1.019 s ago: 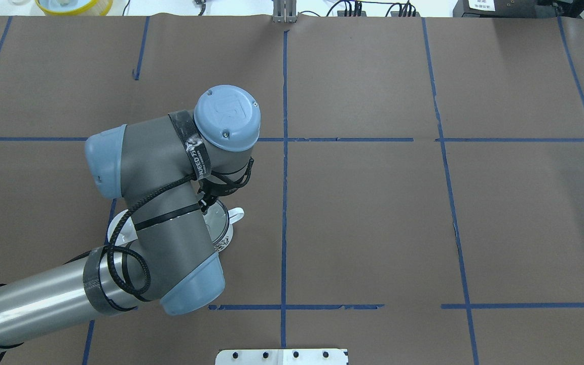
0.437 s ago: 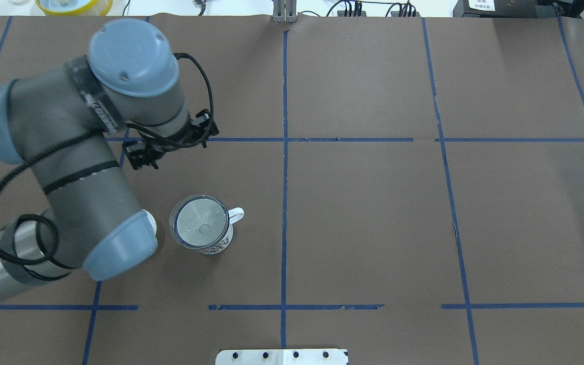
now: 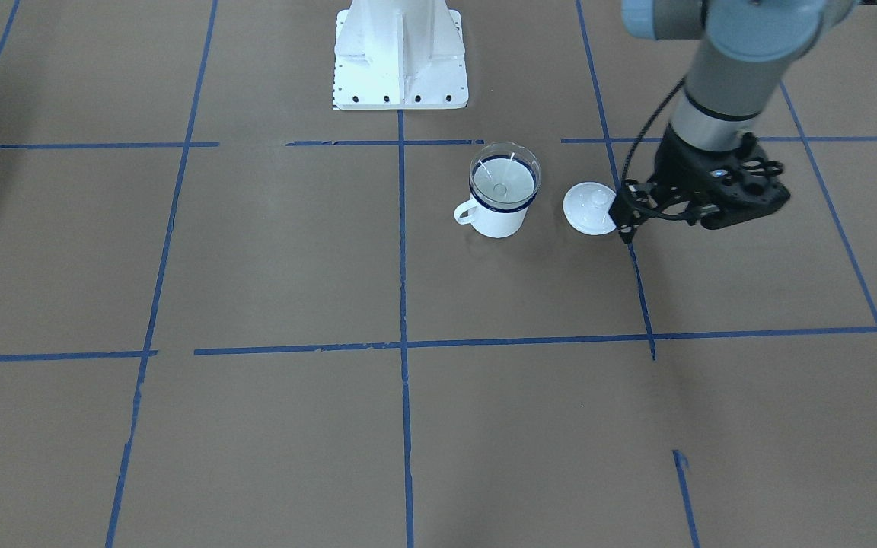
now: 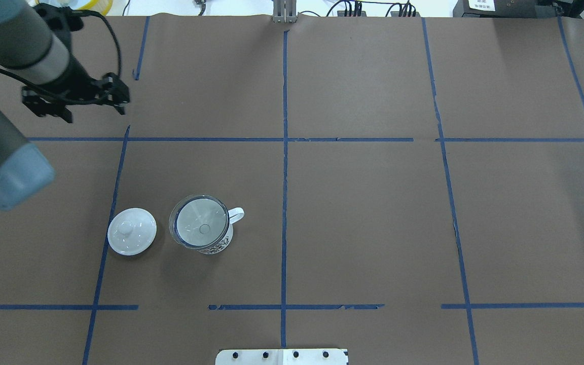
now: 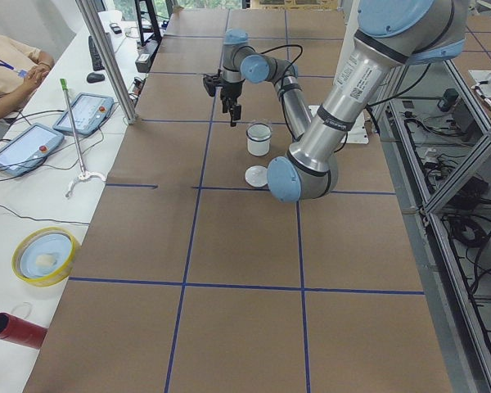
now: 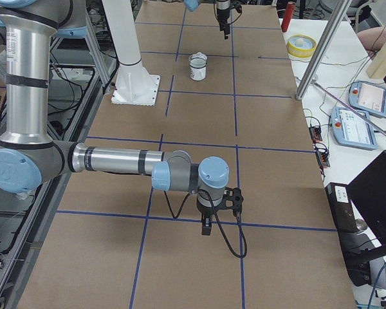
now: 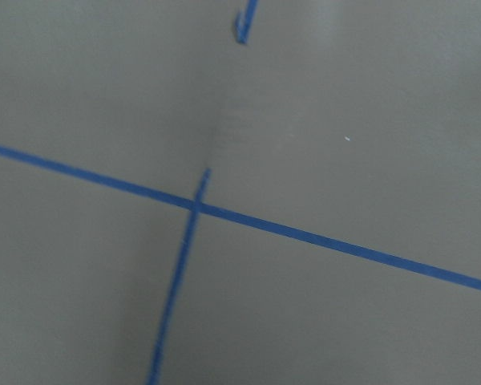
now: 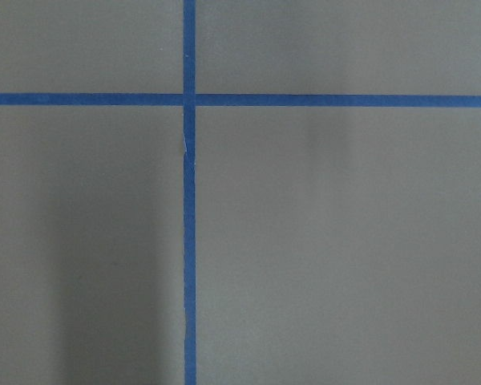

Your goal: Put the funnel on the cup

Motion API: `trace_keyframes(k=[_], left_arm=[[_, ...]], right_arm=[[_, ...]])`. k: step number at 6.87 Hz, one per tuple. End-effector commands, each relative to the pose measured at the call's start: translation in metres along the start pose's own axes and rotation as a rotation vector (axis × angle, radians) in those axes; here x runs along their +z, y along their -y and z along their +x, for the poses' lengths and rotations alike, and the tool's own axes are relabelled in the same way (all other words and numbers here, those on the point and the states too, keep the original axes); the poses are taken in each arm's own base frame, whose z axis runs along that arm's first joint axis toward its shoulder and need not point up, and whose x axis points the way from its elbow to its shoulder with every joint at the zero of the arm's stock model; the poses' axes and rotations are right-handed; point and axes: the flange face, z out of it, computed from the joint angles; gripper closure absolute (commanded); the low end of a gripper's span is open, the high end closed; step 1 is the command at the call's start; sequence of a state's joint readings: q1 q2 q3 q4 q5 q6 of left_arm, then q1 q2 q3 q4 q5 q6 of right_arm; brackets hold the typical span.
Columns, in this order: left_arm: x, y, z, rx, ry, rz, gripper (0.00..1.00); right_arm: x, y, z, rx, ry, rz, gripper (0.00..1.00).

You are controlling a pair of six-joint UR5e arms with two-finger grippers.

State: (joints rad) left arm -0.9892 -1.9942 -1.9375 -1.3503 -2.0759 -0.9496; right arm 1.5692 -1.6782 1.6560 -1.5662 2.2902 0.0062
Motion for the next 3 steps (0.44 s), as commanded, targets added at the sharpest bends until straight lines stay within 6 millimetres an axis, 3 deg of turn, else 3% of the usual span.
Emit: trace_keyframes(k=[1, 2, 3], left_arm=[[0.003, 0.069, -0.181, 0.224, 0.035, -0.059, 0.0], [-0.011, 0.089, -0.269, 0.298, 0.065, -0.05, 0.0], [-0.015, 0.104, -0.329, 0.333, 0.082, -0.06, 0.0]], right_arm=[[0.0, 0.0, 0.0, 0.0, 0.0, 0.001, 0.0], [0.0, 0.0, 0.0, 0.0, 0.0, 0.001, 0.0], [0.0, 0.0, 0.0, 0.0, 0.0, 0.001, 0.0]])
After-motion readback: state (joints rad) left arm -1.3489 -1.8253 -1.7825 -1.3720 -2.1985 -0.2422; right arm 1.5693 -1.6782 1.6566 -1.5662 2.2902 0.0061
